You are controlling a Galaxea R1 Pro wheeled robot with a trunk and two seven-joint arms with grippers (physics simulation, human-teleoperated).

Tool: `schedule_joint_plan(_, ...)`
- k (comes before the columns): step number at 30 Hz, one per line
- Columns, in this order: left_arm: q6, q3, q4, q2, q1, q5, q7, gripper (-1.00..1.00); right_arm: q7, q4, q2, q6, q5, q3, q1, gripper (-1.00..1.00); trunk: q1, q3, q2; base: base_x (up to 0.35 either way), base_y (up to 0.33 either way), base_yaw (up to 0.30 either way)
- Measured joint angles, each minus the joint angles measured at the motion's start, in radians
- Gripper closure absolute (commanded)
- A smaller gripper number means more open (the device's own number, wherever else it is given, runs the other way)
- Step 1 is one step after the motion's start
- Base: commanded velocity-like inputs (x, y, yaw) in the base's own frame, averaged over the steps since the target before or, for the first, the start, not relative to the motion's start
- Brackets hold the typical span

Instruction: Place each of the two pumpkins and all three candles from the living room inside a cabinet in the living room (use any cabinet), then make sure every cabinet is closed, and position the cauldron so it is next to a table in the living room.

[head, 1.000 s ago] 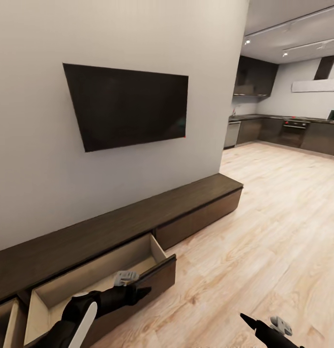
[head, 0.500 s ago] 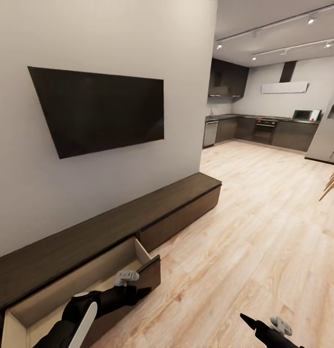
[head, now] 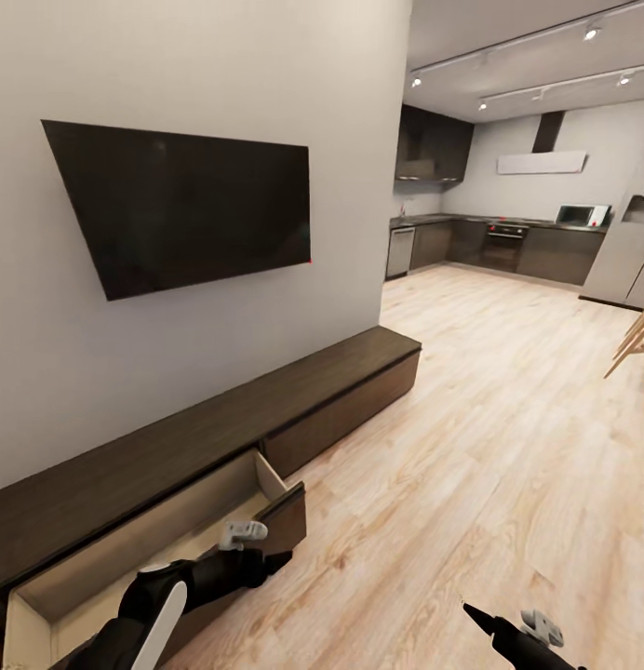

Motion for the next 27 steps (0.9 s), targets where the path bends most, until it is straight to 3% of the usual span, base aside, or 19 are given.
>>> schedule_joint_plan(27, -0.005, -0.001, 0.0, -0.001, 0.0, -0.004, -0.001, -1.0, 0.0, 0.0, -0.001, 0.0, -0.001, 0.0, 0.0, -1.0, 0.0, -0.008, 0.0, -0.024, 0.0, -0.259)
